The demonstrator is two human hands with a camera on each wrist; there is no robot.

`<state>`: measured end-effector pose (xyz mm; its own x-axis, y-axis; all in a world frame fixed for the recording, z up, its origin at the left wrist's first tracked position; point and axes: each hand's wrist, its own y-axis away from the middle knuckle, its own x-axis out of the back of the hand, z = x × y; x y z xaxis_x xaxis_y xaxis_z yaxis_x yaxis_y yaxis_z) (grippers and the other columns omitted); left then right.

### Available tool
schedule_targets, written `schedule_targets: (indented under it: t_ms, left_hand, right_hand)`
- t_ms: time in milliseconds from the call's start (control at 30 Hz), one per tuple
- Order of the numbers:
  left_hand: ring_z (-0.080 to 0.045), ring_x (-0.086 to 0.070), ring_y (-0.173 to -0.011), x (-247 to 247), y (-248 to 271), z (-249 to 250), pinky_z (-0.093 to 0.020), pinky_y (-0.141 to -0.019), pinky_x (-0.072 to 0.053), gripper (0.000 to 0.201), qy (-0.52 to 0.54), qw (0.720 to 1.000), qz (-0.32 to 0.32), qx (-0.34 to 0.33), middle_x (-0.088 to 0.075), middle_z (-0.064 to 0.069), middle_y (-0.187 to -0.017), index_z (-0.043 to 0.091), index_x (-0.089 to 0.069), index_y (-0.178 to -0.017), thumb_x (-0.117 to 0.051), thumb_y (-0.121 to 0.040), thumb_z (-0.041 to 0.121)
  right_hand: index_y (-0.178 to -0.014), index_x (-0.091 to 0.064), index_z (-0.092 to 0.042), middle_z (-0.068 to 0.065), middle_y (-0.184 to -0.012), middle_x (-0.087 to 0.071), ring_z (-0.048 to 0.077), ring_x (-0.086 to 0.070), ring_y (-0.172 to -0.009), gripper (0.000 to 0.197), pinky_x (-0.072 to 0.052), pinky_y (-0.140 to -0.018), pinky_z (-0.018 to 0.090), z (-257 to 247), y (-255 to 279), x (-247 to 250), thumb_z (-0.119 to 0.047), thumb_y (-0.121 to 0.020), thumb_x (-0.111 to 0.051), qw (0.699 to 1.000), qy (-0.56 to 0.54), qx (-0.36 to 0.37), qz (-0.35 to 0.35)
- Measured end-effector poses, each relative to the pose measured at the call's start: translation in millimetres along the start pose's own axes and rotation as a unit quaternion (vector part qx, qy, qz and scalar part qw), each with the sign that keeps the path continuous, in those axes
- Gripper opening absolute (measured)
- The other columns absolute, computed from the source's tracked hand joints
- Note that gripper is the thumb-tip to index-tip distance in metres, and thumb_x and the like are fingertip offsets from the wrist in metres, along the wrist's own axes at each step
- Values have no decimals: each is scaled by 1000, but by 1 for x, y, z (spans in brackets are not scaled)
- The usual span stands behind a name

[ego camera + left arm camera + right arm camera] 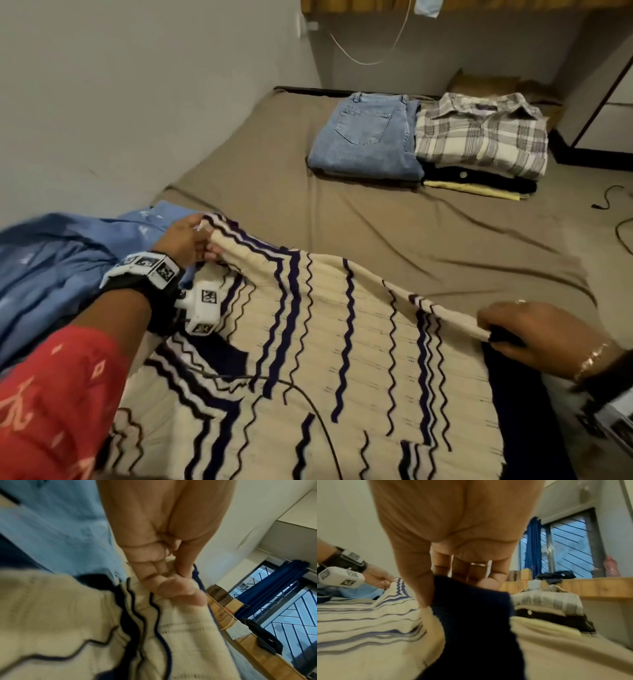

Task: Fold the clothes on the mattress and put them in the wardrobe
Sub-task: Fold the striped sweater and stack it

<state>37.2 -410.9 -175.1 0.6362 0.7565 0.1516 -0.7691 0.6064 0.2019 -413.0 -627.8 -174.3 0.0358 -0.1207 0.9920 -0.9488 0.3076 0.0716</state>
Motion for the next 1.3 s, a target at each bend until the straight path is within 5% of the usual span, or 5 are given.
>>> schedule_targets:
  t_ms: [433,633,833,1000,1300]
  left_hand:
    - [-29,-52,-54,67,83,-55,-29,-37,-51,24,7,989,21,143,-51,-15,-50,3,-44,-74,-36,-96,4]
    - [-17,-56,-44,64,92,-60,-21,-41,-42,19,-68,991,-26,109,-54,-5,-59,11,-51,-76,-49,-94,10]
    - [-11,-62,-41,57,81,3,-15,-37,-43,23,3,999,26,-39,-59,3,-45,15,-47,-79,-38,-98,8]
    - [-14,-55,-32,66,92,-13,-17,-34,-43,26,-14,1000,18,19,-55,-5,-43,7,-48,-72,-39,-96,2]
    - [-14,-38,-20,68,108,-73,-11,-26,-26,30,-59,993,49,94,-41,-7,-34,6,-37,-67,-40,-96,0]
  right_hand:
    - [-51,-53,-34,-11,-43,-48,4,-47,-31,51,-16,-40,18,-47,58,-43,-34,-11,-85,987,129,-51,-77]
    - [-112,-50,-35,-12,-116,-56,10,-55,-110,26,-35,-74,20,-54,50,-27,-32,-87,-53,986,59,-121,-96]
    - [-71,-43,-34,-5,-64,-51,28,-59,-56,49,-37,-45,29,-21,45,5,-4,-59,-82,971,-32,-187,143]
    - [-73,-45,-33,-25,-62,-25,7,-53,-47,62,-17,-41,8,-30,63,-7,-19,-34,-91,997,-14,-74,-34]
    - [-66,-43,-66,-27,-71,-48,-11,-39,-70,35,-30,-68,6,-25,59,-28,-41,-89,-53,981,-11,-63,-183]
